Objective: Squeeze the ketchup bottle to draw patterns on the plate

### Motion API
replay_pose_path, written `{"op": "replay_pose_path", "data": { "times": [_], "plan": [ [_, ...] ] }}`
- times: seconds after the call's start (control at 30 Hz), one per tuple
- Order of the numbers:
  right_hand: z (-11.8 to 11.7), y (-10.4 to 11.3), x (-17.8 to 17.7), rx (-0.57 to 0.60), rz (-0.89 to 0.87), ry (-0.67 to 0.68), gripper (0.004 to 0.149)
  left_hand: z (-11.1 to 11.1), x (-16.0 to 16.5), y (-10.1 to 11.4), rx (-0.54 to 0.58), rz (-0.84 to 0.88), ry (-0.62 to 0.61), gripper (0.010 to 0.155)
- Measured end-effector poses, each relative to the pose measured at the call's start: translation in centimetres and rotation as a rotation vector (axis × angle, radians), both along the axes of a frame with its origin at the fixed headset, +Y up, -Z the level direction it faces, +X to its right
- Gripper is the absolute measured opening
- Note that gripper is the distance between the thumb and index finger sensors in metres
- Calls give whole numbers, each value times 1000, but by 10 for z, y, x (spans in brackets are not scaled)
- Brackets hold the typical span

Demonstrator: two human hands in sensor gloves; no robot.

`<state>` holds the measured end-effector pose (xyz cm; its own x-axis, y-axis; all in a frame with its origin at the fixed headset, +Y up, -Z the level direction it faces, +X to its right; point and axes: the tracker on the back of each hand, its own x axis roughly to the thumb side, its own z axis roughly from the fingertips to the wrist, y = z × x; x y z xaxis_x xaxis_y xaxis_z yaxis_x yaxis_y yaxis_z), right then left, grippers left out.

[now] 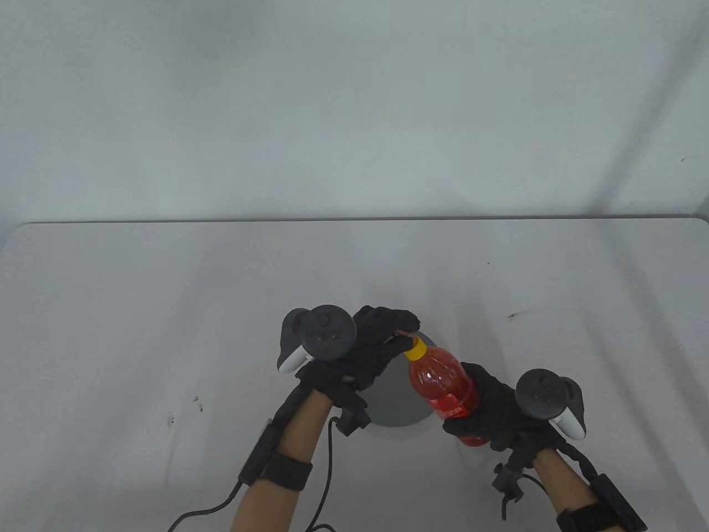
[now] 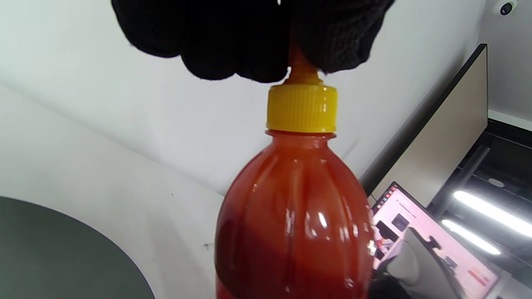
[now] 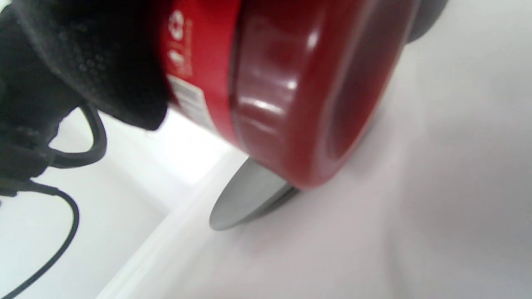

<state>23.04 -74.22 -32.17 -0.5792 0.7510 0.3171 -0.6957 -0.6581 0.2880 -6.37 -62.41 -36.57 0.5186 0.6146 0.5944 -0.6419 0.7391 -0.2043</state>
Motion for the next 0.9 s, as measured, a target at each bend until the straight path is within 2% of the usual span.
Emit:
{"op": "replay_pose_path", "data": {
  "times": [0.1,0.37,0.47,0.57,0.7,0.9],
  "plan": [
    [0,0,0,1,-9,0,93,2,-3,6,55,5,57,49],
    [1,3,4,15,-27,-36,93,13,-31,29,26,12,145,47],
    [1,6,3,22,-37,-49,93,22,-43,30,5,13,160,45],
    [2,10,2,40,-26,-57,93,36,-58,20,-9,-38,185,46],
    [3,13,0,59,-27,-64,93,52,-80,-7,-62,-100,216,48],
    [7,18,-1,89,22,-70,93,60,-100,-40,-72,-221,327,49]
  ]
}}
